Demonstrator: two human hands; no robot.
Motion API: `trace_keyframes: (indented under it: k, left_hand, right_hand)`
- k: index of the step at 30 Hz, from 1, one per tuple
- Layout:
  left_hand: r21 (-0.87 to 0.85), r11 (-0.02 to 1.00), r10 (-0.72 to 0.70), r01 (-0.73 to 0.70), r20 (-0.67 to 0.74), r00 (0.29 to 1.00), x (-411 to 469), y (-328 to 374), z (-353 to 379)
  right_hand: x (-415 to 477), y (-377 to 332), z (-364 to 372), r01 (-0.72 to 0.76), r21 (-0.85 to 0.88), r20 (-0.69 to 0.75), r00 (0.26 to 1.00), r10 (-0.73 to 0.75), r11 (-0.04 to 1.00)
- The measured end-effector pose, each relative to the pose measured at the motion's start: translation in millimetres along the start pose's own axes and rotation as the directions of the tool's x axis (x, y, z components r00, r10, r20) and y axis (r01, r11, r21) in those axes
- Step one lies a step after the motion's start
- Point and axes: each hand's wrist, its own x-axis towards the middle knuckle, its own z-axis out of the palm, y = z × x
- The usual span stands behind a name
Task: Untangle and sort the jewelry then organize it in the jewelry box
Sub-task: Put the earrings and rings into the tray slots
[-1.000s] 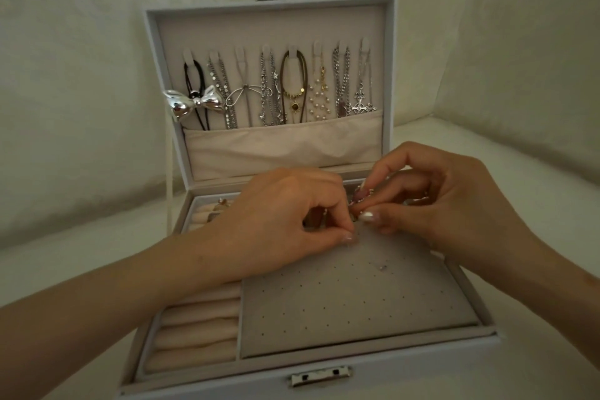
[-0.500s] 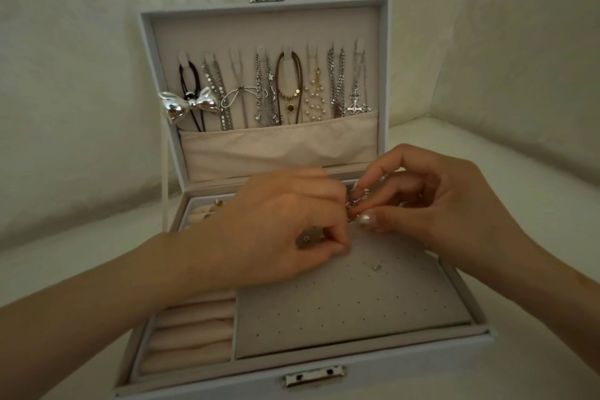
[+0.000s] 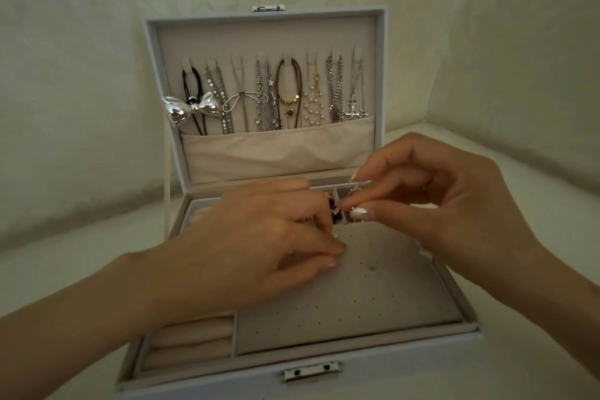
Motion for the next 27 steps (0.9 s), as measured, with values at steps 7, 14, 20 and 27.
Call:
trace_keyframes:
  k: [7, 14, 20, 27]
  left_hand:
    - [-0.780, 0.543, -0.508, 0.311, -0.011, 0.861, 12, 11, -14]
    - [-0.918, 0.150, -0.567, 0.367, 0.224, 0.792, 22, 14, -10]
    - [-0.944, 0.185, -0.556, 0.273, 0.128, 0.821, 21, 19, -5]
    - [-0.603, 0.788, -0.374, 0.125, -0.308, 0.875, 11, 20, -6]
  right_hand:
    - [-4, -2, -2, 0.162, -0.122, 0.019, 0.987, -0.161, 0.979]
    - [-6, 0, 2, 0.298, -0.282, -0.057, 0.944, -0.326, 0.912]
    - [-12, 3, -1, 0.291, -0.249, -0.019, 0.952, -0.305, 0.924]
    - [-21, 12, -21, -0.008, -0.425, 0.235, 0.965, 0.119, 0.905]
